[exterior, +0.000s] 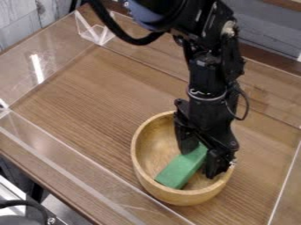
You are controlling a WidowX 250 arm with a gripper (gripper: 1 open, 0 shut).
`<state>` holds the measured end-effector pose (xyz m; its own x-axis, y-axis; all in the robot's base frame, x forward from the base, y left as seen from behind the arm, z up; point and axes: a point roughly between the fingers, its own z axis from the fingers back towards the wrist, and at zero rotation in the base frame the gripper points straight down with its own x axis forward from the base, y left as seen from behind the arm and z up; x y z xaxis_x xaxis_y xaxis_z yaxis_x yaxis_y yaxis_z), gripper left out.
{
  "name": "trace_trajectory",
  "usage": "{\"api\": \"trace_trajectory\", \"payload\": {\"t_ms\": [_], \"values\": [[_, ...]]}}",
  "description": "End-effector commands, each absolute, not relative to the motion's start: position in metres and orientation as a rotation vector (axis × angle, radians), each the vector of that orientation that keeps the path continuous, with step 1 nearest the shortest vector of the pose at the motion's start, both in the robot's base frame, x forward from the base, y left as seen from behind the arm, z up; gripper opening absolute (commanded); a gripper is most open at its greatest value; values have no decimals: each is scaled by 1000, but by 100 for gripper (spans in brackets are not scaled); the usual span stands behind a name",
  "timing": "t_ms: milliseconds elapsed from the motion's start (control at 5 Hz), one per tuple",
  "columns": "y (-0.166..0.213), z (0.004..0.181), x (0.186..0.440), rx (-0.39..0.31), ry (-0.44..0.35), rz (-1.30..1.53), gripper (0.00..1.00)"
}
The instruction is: Remove the green block from inside the brown bowl and put it on the table
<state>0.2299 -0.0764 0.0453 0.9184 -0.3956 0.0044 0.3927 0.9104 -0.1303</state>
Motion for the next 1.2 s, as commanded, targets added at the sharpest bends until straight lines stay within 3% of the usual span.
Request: {"api": "trace_trajectory", "payload": {"t_ms": [0, 400, 600, 1000], "values": [[-77, 42, 233, -133, -2, -410, 100], [-76, 28, 233, -134, -1, -405, 100], [-77, 26, 233, -137, -2, -399, 0], [-79, 33, 230, -148, 13, -384, 0]]}}
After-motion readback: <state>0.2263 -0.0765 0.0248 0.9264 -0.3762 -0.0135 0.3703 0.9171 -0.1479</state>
